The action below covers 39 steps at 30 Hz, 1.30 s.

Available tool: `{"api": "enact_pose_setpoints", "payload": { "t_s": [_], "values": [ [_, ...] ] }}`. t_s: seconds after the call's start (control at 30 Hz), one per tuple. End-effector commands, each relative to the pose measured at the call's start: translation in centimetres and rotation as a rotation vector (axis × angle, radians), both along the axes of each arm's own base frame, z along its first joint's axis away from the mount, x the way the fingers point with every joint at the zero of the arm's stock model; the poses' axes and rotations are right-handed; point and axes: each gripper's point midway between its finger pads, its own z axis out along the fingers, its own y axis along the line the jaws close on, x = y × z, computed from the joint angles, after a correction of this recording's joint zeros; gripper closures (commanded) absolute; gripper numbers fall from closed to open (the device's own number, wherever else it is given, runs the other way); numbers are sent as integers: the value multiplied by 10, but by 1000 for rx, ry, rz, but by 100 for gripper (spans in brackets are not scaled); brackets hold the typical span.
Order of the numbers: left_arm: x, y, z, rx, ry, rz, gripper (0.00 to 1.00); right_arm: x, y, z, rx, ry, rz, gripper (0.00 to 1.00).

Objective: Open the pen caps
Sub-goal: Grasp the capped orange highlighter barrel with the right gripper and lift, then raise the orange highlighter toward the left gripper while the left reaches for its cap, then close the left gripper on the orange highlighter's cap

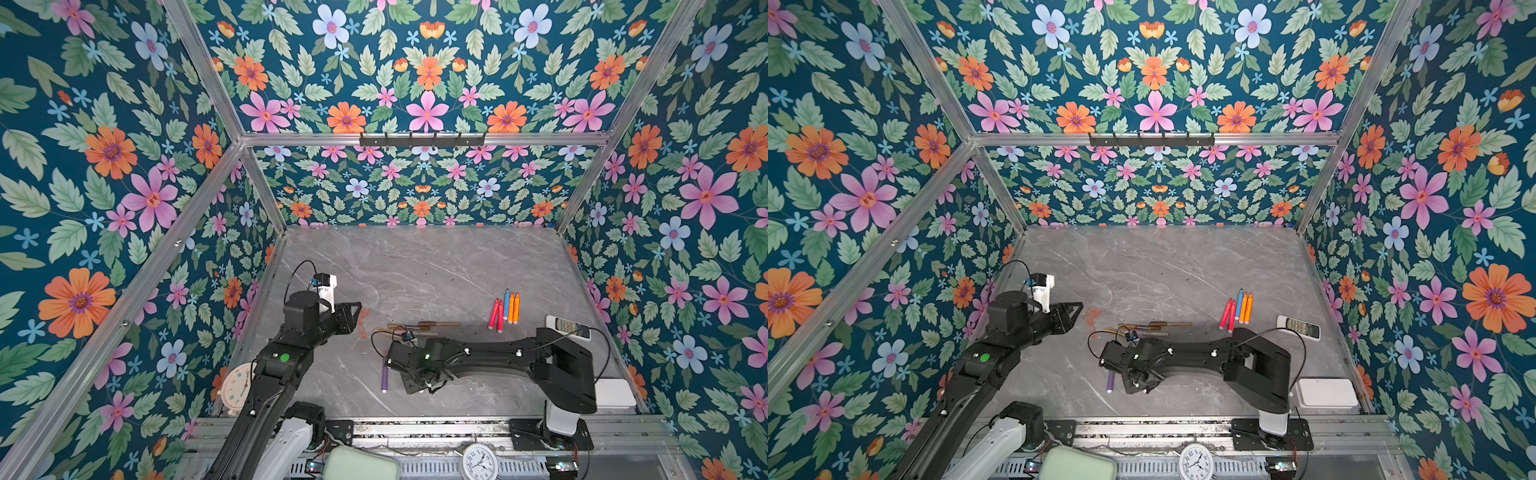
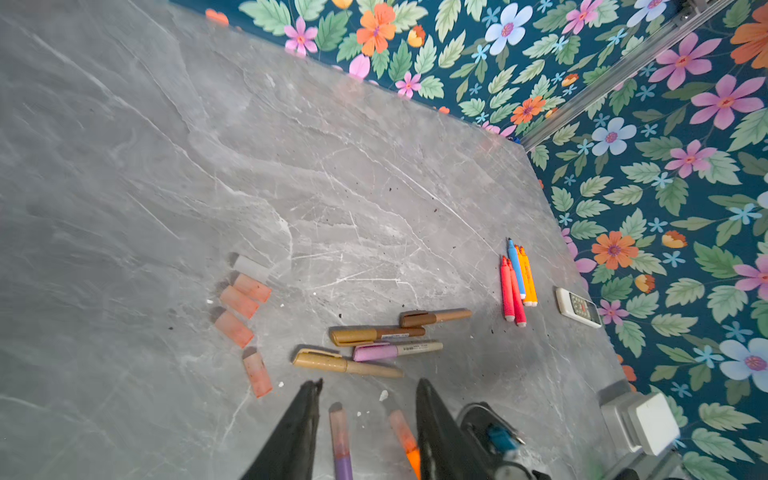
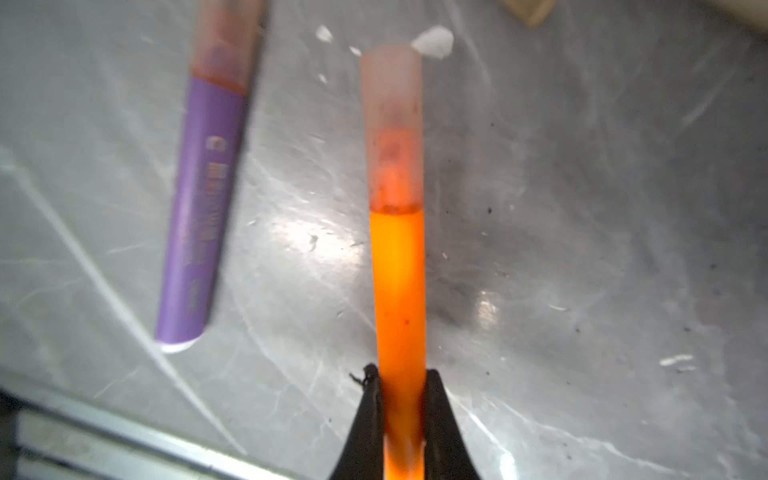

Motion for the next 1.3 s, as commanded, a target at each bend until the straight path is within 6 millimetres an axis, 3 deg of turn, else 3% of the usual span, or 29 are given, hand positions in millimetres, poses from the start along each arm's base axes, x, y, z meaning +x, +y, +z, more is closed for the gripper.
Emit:
{"api": "enact_pose_setpoints", "payload": {
  "t_s": [0.0, 0.1, 0.2, 0.57, 1.07, 1.27],
  "values": [
    [4, -25, 4, -264, -4, -40, 53, 10, -7, 14, 12, -71, 94, 100],
    [5, -33, -19, -387, 47, -16, 46, 17, -13, 23, 32, -95, 113, 100],
    [4, -39, -30, -414, 63, -4, 45, 23, -15, 38, 79, -114, 113, 100],
    [2, -103, -45, -437, 149, -146, 47, 24, -9, 47, 188, -109, 115, 100],
    [-12, -144, -57, -468, 242, -297, 47, 35, -20, 60, 213, -132, 74, 100],
    [-16, -151, -57, -472, 248, -325, 58, 36, -20, 64, 214, -136, 77, 100]
  ]
}}
